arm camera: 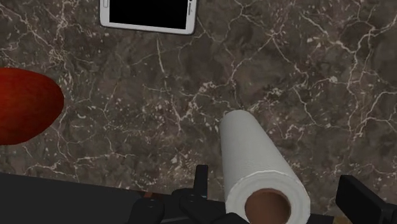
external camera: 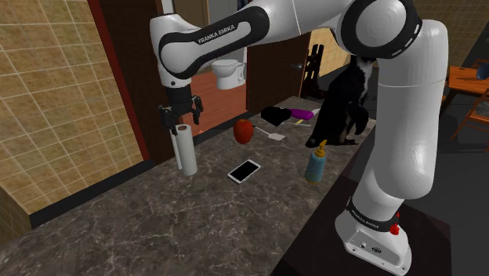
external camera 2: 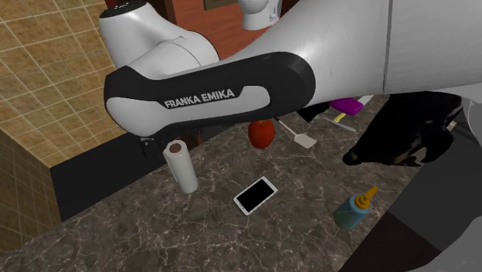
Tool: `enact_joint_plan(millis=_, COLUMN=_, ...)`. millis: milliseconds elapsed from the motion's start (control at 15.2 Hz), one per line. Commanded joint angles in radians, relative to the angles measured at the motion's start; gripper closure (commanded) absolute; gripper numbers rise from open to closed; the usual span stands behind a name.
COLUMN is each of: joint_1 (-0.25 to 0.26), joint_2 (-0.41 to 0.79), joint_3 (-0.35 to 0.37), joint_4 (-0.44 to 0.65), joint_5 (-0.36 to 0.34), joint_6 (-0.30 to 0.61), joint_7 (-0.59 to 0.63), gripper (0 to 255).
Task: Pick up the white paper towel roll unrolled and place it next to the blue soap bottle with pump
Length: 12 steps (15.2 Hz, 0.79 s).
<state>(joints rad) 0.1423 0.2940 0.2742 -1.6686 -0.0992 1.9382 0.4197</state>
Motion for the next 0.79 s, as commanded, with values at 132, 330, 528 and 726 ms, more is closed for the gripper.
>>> enact_joint_plan(millis=132, joint_1=0.001, joint_2=0.021, joint_3=-0.002, joint_4=-0.023, joint_5=-0.006, joint_6=0.043, joint_7=0.004, gripper=0)
enact_joint_plan(millis=330, joint_1=0.001, joint_2=0.03, joint_3=-0.003, joint_4=-0.045, joint_5=-0.009, joint_6=0.074, joint_7=0.006, gripper=0)
enact_joint_plan(millis=528, joint_1=0.001, joint_2=0.031, joint_3=-0.004, joint_4=-0.045, joint_5=-0.01, joint_6=0.074, joint_7=0.006, gripper=0)
enact_joint_plan(millis=726, joint_1=0.001, joint_2=0.031, joint_3=-0.004, joint_4=-0.045, joint_5=-0.01, joint_6=0.074, joint_7=0.006, gripper=0)
